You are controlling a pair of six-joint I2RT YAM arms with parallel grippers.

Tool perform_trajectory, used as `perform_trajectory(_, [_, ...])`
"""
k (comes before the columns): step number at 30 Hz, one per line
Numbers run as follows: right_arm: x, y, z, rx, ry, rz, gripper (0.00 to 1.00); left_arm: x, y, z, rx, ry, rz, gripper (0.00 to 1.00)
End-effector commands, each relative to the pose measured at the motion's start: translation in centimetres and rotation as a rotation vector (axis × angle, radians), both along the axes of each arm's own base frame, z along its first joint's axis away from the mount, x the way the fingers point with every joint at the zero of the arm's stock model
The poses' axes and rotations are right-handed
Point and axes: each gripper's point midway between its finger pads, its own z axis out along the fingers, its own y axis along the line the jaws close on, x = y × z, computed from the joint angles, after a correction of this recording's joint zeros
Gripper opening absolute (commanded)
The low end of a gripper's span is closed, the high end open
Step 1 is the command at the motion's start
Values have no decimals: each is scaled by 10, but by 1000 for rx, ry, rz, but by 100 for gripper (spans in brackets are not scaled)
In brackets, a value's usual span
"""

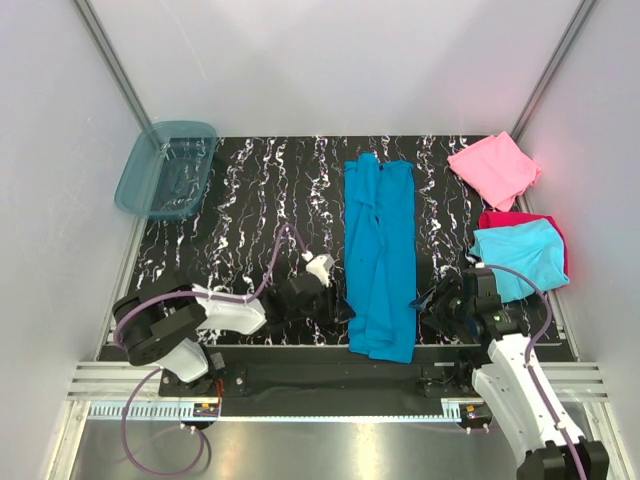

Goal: Fold and stack the t-shirts
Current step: Fold the tshirt

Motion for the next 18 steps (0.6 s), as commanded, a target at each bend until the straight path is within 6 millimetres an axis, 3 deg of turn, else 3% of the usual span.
perform_trajectory(1, [7,6,3,21,-5,16,64,3,1,22,-44,-52,-1,44])
perform_trajectory(6, [9,6,9,-4,20,58,64,7,10,27,-47,-69,16,45])
perform_trajectory(13, [14,-6,17,-89,76,44,64,13,8,31,-52,-73,15,44])
perform_trajectory(16, [40,-15,36,-138,3,-6,65,32,12,37,-50,-71,66,45])
perform_trajectory(18, [65,-19,49,-158,-67,-47,65,56,15,49,-53,-85,121,45])
